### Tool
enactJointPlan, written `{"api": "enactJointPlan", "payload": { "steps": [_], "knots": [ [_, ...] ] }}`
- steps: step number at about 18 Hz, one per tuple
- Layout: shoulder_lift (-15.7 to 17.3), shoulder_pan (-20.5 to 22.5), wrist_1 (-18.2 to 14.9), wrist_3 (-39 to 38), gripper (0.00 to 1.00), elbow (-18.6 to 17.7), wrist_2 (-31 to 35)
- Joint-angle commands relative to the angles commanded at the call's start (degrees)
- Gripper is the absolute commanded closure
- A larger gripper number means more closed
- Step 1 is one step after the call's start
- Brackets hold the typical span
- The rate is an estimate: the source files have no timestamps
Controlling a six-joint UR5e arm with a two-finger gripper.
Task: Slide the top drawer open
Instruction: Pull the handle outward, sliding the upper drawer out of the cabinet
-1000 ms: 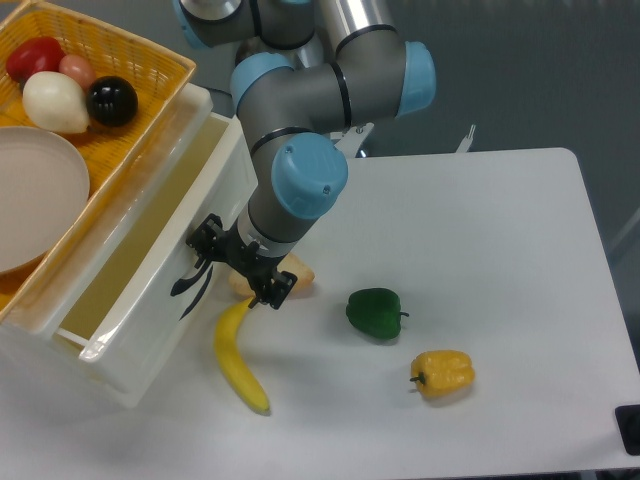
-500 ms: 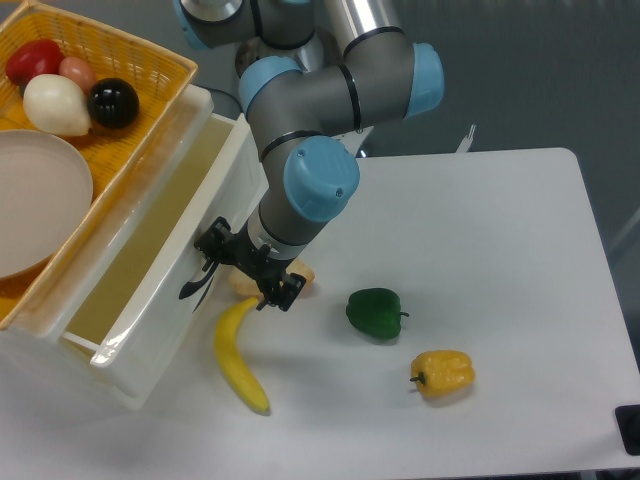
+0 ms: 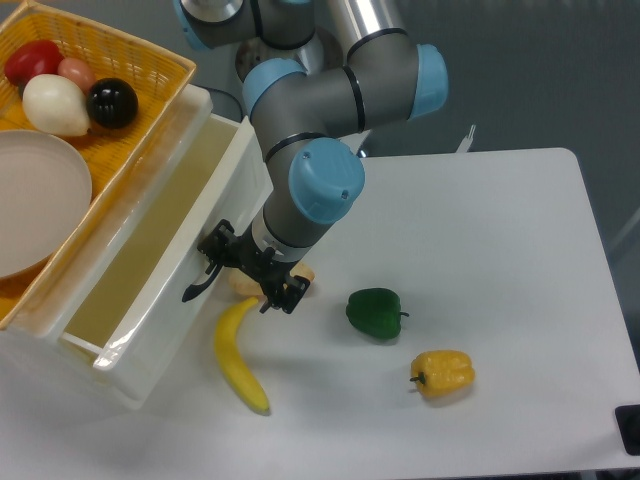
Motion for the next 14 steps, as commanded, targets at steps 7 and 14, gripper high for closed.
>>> {"api": "enactJointPlan", "payload": {
  "steps": [7,14],
  "knots": [
    [-0.4,0.5,0.1,0.0,0.00,0.4,0.0],
    [-0.5,1.0,0.1,0.3,0.00,0.5,0.1]
  ]
}}
